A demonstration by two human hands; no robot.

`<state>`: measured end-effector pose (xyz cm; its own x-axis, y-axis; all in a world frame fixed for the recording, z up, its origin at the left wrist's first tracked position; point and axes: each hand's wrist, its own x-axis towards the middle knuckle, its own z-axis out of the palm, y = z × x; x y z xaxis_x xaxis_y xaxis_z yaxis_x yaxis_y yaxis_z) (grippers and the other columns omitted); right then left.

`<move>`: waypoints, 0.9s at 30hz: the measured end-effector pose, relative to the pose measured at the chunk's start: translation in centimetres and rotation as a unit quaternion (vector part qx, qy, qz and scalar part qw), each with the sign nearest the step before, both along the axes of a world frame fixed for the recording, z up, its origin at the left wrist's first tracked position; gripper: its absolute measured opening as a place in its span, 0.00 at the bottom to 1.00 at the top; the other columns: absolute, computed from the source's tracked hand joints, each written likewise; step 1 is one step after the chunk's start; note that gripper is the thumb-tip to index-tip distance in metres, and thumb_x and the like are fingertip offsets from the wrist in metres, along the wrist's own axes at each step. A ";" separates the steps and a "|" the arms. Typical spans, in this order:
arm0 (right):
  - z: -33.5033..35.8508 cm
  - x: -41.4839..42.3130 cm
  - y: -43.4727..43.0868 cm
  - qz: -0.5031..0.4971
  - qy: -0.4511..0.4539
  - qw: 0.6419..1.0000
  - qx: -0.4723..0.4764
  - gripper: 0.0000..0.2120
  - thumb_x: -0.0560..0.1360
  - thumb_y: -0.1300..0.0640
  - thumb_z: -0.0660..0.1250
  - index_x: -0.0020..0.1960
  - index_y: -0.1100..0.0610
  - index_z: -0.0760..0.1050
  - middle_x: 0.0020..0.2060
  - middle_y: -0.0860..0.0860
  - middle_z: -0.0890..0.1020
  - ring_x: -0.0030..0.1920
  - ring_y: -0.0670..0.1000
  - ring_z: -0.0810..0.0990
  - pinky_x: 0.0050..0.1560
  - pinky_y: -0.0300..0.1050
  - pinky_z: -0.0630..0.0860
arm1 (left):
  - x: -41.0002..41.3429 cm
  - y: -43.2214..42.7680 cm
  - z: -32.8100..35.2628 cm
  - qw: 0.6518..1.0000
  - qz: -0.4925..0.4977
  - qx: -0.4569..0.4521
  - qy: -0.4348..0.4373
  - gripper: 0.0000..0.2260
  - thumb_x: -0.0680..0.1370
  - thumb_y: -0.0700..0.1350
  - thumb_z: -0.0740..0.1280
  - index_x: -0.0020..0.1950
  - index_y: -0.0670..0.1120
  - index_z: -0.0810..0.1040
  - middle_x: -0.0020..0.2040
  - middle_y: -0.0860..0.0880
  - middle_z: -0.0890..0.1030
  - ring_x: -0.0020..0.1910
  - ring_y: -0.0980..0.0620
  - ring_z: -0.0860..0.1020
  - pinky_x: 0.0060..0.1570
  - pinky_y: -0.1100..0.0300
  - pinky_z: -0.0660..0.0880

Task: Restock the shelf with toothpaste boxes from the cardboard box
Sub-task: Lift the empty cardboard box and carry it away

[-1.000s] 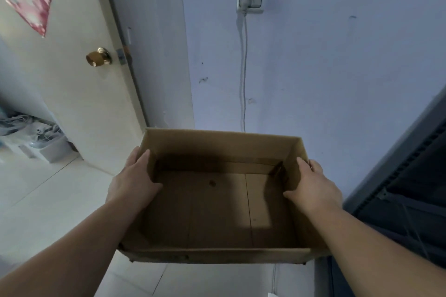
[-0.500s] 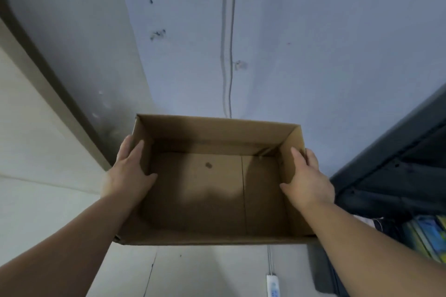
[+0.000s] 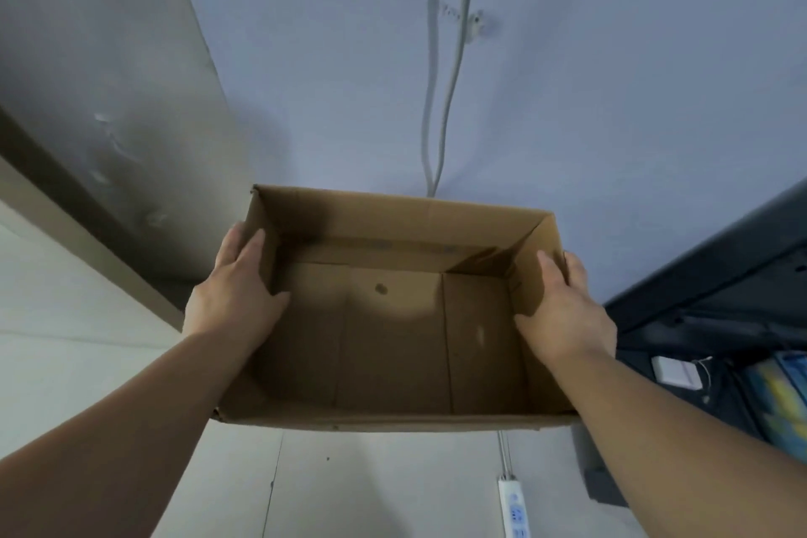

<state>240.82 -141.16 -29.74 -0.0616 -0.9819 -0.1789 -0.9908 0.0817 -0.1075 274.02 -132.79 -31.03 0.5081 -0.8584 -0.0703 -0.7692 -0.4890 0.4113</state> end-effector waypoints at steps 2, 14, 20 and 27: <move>-0.2 0.2 -0.4 0.002 -0.001 1.000 -0.002 0.40 0.76 0.49 0.68 0.78 0.43 0.46 0.78 0.45 0.42 0.52 0.57 0.79 0.42 0.45 0.69 | 0.0 -0.3 -0.1 1.000 0.000 0.005 -0.003 0.38 0.73 0.48 0.72 0.78 0.54 0.54 0.78 0.57 0.49 0.66 0.45 0.73 0.55 0.50 0.76; -1.0 1.0 0.1 0.034 0.046 0.998 -0.020 0.43 0.75 0.51 0.68 0.79 0.44 0.42 0.77 0.52 0.35 0.67 0.58 0.65 0.41 0.44 0.67 | -0.4 -1.2 0.0 0.999 -0.017 0.024 -0.026 0.38 0.73 0.50 0.72 0.78 0.52 0.55 0.79 0.54 0.48 0.66 0.44 0.73 0.50 0.54 0.75; -0.6 0.5 0.1 0.035 0.045 0.998 -0.011 0.43 0.75 0.52 0.68 0.79 0.43 0.43 0.77 0.51 0.34 0.69 0.57 0.63 0.40 0.43 0.68 | -0.1 -1.1 0.0 0.999 -0.027 0.022 -0.016 0.37 0.72 0.51 0.72 0.77 0.52 0.59 0.79 0.54 0.49 0.65 0.44 0.73 0.53 0.52 0.76; -0.5 -0.1 0.0 0.044 0.060 0.997 -0.001 0.45 0.73 0.50 0.71 0.79 0.43 0.44 0.77 0.53 0.35 0.77 0.59 0.48 0.71 0.56 0.62 | 0.6 -1.1 0.3 0.998 -0.036 0.051 -0.019 0.38 0.72 0.51 0.73 0.77 0.53 0.58 0.79 0.53 0.48 0.73 0.40 0.61 0.67 0.44 0.68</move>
